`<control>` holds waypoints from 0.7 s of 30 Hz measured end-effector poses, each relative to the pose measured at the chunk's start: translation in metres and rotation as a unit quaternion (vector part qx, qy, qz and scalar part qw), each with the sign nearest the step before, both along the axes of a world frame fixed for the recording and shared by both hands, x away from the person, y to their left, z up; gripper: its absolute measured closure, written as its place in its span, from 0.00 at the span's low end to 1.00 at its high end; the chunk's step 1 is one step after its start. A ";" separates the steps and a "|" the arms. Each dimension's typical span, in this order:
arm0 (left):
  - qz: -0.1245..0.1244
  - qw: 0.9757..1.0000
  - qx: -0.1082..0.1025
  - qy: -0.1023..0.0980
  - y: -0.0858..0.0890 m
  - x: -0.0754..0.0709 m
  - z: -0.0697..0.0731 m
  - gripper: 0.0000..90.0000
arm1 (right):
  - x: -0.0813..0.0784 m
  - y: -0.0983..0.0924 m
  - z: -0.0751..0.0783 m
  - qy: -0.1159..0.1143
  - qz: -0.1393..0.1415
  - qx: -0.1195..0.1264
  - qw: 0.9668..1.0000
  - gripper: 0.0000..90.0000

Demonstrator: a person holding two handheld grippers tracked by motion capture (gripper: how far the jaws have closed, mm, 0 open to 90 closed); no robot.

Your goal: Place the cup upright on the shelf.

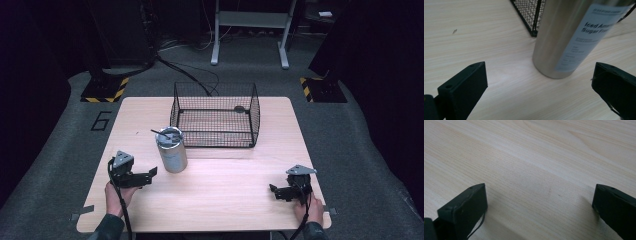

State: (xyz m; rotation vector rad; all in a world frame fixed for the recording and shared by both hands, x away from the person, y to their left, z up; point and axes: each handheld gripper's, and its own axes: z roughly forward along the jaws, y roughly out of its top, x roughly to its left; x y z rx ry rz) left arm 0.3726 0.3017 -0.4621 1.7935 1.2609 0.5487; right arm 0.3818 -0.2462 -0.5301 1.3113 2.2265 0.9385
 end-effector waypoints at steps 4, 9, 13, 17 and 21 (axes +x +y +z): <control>-0.006 1.000 -0.006 -0.012 -0.009 0.003 0.008 0.00 | 0.000 0.000 0.000 0.000 0.000 0.000 1.000 0.00; -0.018 0.999 -0.013 -0.026 -0.021 0.007 0.017 0.00 | 0.000 0.000 0.000 -0.001 0.001 -0.001 1.000 0.00; -0.026 0.999 -0.016 -0.037 -0.029 0.010 0.022 0.00 | 0.000 0.000 0.000 0.000 0.000 0.000 1.000 0.00; -0.025 0.998 -0.017 -0.048 -0.037 0.014 0.026 0.00 | 0.000 0.000 0.000 0.000 0.000 0.000 1.000 0.00; -0.025 0.999 -0.010 -0.047 -0.043 0.021 0.028 0.00 | 0.000 0.000 0.000 0.000 0.000 0.000 1.000 0.00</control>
